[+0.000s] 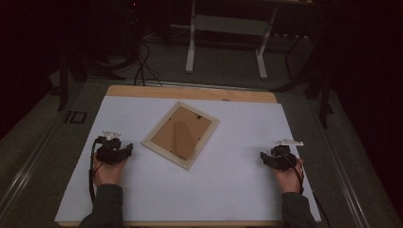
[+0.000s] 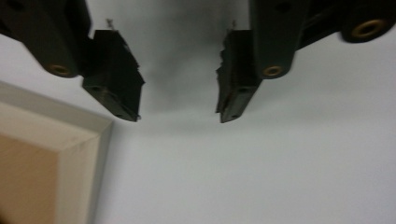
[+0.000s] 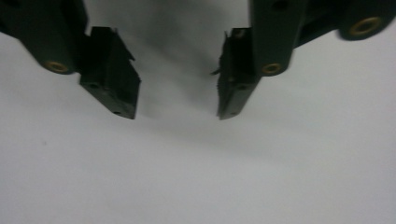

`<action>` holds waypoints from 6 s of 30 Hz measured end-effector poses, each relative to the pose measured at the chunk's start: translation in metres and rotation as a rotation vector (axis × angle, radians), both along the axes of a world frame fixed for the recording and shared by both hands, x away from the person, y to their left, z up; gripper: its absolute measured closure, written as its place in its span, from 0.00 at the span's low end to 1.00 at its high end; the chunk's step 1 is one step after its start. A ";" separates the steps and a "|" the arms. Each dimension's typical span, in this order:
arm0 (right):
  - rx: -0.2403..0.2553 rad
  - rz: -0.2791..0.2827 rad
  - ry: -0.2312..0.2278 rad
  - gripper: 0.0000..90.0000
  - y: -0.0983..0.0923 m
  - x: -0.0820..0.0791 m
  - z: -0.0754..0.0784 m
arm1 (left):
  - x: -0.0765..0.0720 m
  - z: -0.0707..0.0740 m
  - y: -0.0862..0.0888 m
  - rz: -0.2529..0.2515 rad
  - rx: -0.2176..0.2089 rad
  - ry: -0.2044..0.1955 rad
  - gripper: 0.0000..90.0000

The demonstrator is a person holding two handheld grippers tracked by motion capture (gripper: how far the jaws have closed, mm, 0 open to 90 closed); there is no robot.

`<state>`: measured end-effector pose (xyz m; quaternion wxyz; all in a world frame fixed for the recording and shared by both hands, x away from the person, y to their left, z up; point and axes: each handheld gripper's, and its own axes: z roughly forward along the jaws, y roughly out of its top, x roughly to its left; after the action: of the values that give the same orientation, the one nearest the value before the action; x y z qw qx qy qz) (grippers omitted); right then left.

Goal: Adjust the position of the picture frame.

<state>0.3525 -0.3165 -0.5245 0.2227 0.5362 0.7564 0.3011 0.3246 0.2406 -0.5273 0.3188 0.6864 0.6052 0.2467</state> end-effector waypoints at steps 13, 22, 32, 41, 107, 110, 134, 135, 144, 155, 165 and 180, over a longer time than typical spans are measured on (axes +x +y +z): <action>0.042 0.033 -0.055 0.58 0.003 -0.005 0.013 | -0.007 0.020 -0.001 -0.082 -0.047 -0.041 0.70; 0.062 0.021 -0.059 0.61 -0.003 -0.007 0.014 | -0.007 0.027 -0.010 -0.116 -0.044 -0.043 0.65; 0.104 -0.014 -0.090 0.70 -0.010 -0.013 0.018 | 0.013 0.034 -0.021 -0.175 -0.029 -0.059 0.73; 0.074 0.016 -0.128 1.00 -0.004 -0.018 0.023 | 0.033 0.023 -0.025 -0.223 -0.011 -0.047 0.94; 0.005 0.214 -0.108 0.99 0.047 -0.017 0.015 | 0.012 0.001 -0.129 -0.598 -0.023 0.031 1.00; 0.009 0.234 -0.108 0.99 0.055 -0.015 0.015 | 0.009 0.001 -0.128 -0.595 -0.029 0.030 1.00; 0.089 0.372 -0.095 1.00 0.131 0.040 0.014 | -0.008 0.000 -0.118 -0.606 -0.024 0.013 1.00; 0.093 0.375 -0.090 1.00 0.133 0.043 0.013 | -0.008 0.000 -0.118 -0.606 -0.024 0.013 1.00; 0.135 0.364 -0.069 1.00 0.152 0.060 0.008 | -0.020 0.008 -0.102 -0.569 0.034 0.014 1.00; 0.102 0.399 -0.062 1.00 0.178 0.065 0.008 | -0.028 0.005 -0.073 -0.497 0.028 0.044 1.00; 0.055 0.403 -0.058 1.00 0.195 0.070 0.004 | -0.025 -0.004 -0.067 -0.455 0.083 0.095 1.00; 0.014 0.394 -0.047 1.00 0.203 0.073 0.002 | -0.019 -0.005 -0.068 -0.437 0.076 0.089 1.00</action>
<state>0.4259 -0.1140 -0.5225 0.1733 0.3723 0.8392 0.3565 0.3057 0.1722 -0.5321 0.3116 0.8230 0.4459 0.1637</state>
